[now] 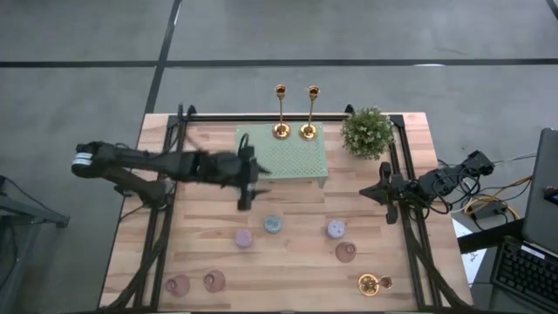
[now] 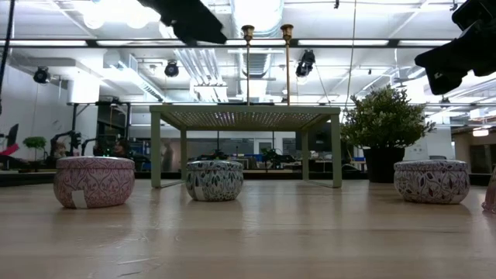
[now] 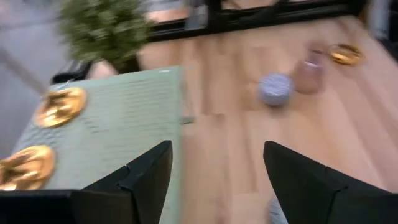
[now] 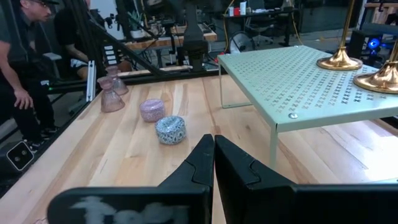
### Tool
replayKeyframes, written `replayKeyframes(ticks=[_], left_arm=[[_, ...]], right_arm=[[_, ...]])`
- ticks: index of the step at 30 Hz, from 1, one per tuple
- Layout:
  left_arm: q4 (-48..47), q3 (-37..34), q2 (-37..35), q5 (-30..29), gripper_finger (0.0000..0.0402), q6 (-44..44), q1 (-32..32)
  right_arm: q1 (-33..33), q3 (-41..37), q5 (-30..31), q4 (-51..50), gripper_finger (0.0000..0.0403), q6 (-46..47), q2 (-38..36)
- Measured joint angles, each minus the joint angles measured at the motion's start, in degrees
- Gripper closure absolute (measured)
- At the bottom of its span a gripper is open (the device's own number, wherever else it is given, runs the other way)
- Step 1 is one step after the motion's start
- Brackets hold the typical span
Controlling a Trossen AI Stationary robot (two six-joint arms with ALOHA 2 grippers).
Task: Pick & Place candle stick holders
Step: Put the gold candle holder on the shelf
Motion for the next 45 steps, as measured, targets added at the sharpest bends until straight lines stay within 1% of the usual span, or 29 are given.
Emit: replayKeyframes(ticks=[3,6,8,14,20,21,24,27,28,30,33,35,39,42,45], left_arm=[[3.8,-5.7,-3.2,-4.2,0.0172,-0.8,-4.7],[4.6,-10.7,-7.5,-9.7,0.0207,-1.5,-8.6],[4.6,-13.7,-11.2,-11.5,0.0234,-2.8,-10.2],[4.9,-21.0,-23.4,-11.0,0.0316,-7.3,-12.1],[4.8,-27.4,-33.8,-4.7,0.0388,-9.5,-12.2],[5.0,-28.6,-35.5,-4.3,0.0394,-9.7,-12.2],[5.3,-32.0,-39.5,-3.5,0.0396,-11.2,-12.2],[5.5,-35.6,-42.7,-0.2,0.0398,-11.9,-12.2],[6.0,-36.9,-43.8,0.0,0.0398,-11.9,-12.2],[8.3,-39.1,-45.8,0.7,0.0397,-11.9,-12.2],[9.0,-41.3,-48.5,2.8,0.0398,-11.9,-12.2],[12.5,-42.8,-49.6,3.9,0.0399,-12.2,-12.2],[21.5,-45.8,-49.4,9.2,0.0399,-12.1,-12.2],[26.9,-46.8,-47.4,10.0,0.04,-12.3,-12.2],[33.4,-47.0,-44.0,10.1,0.04,-13.4,-12.2]], right_arm=[[0.0,0.0,0.0,0.0,0.0394,0.0,0.0],[0.0,0.0,0.0,0.0,0.0394,0.0,0.0],[0.0,0.0,0.0,0.0,0.0394,0.0,0.0],[0.0,0.0,0.0,0.0,0.0394,0.0,0.0],[0.0,0.0,0.0,0.0,0.0394,0.0,0.0],[0.0,0.0,0.0,0.0,0.0394,0.0,0.0],[0.0,0.0,0.0,0.0,0.0394,0.0,0.0],[0.0,0.0,0.0,0.0,0.0394,0.0,0.0],[0.0,0.0,0.0,0.0,0.0394,0.0,0.0],[0.0,0.0,0.0,0.0,0.0394,0.0,0.0],[0.0,0.0,0.0,0.0,0.0394,0.0,0.0],[0.0,0.0,0.0,0.0,0.0394,0.0,0.0],[0.0,0.0,0.0,0.0,0.0394,0.0,0.0],[0.0,0.0,0.0,0.0,0.0394,0.0,0.0],[0.0,0.0,0.0,0.0,0.0394,0.0,0.0]])
